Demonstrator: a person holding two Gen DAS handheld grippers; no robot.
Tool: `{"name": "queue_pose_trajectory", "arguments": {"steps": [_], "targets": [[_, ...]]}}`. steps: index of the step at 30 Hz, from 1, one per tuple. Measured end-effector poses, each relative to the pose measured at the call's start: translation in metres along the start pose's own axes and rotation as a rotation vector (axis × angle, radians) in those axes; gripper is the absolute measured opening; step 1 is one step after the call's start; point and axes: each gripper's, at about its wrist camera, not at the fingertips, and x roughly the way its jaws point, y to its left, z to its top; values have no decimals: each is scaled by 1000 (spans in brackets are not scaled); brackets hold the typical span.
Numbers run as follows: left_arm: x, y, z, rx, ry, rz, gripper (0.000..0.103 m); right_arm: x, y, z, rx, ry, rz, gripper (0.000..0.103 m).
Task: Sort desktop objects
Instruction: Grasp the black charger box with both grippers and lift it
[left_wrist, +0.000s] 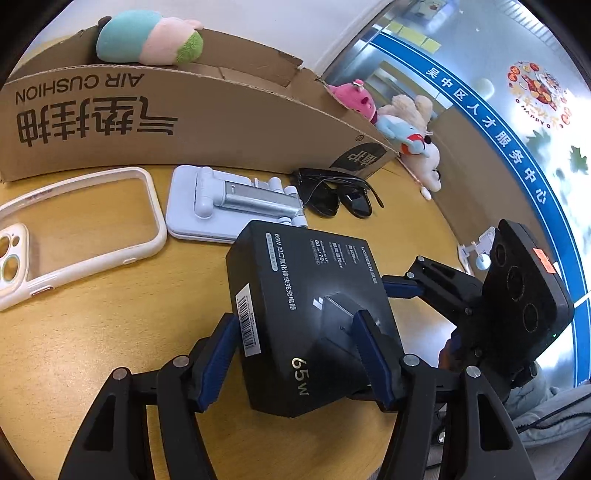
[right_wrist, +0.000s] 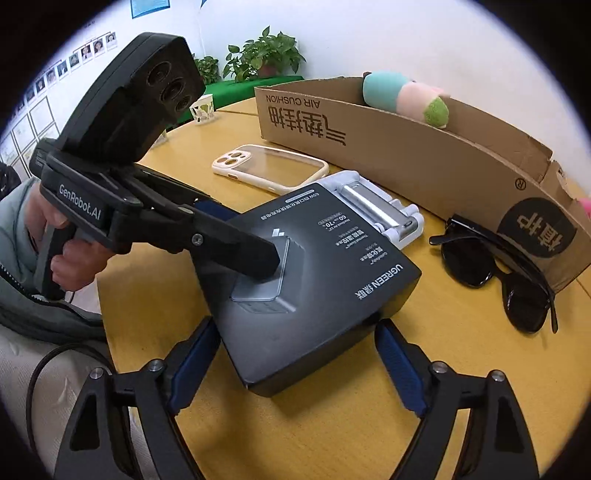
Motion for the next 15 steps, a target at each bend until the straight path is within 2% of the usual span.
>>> {"name": "queue_pose_trajectory", "arguments": {"steps": [1,3,9,15], "targets": [[-2,0,1,-10,-2,2,56,-2,0,0,-1,-9,-6,75],[-8,-6,2,-4,-11,6,51,-6,-2,2,5,-28,-35,75],[-30,-21,13,39,-81,31,51,-27,-7,15,4,-114,-55,75],[-60,-42,38,104,-180,48,51,-53,-3,44,-62,-216,-131,75]]}}
